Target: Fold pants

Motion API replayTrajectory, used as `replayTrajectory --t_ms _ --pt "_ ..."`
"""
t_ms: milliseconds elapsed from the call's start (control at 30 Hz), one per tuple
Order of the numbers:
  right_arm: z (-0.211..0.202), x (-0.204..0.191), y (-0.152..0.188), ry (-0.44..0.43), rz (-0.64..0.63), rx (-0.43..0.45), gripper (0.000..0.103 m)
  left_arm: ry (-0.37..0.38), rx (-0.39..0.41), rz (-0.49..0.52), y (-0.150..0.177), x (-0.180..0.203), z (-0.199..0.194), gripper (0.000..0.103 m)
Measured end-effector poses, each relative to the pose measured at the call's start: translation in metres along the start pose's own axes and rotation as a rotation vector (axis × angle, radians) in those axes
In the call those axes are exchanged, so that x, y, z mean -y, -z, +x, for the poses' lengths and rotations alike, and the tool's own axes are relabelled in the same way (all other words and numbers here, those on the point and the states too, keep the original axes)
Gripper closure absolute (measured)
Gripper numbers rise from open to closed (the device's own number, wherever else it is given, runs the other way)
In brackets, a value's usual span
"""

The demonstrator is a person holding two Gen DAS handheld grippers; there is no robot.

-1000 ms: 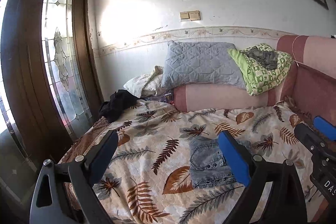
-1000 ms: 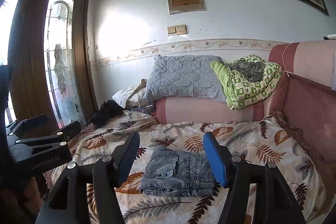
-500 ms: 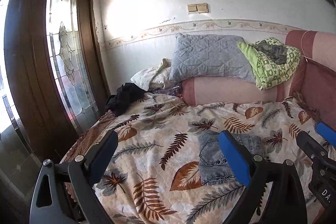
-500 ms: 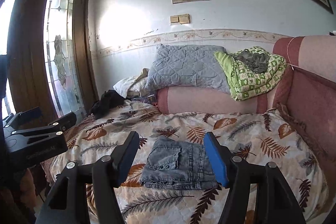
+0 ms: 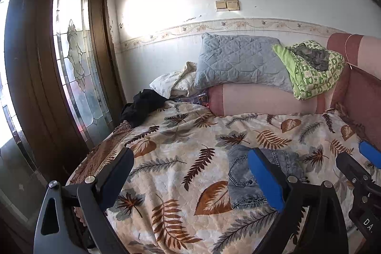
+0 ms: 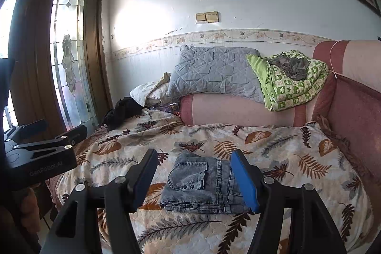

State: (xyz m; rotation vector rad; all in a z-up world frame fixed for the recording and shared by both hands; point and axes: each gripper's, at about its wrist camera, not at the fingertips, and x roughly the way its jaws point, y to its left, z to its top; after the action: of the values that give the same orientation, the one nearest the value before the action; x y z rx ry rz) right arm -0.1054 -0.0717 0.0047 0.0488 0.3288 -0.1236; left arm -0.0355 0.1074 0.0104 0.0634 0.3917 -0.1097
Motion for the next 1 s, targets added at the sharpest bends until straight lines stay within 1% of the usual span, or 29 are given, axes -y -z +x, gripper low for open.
replayTrajectory --t_ms 1000 --pt "0.013 -0.008 0.004 -0.017 -0.040 -0.023 0.035 0.018 0.003 -0.012 0.005 0.003 -0.003 0.006"
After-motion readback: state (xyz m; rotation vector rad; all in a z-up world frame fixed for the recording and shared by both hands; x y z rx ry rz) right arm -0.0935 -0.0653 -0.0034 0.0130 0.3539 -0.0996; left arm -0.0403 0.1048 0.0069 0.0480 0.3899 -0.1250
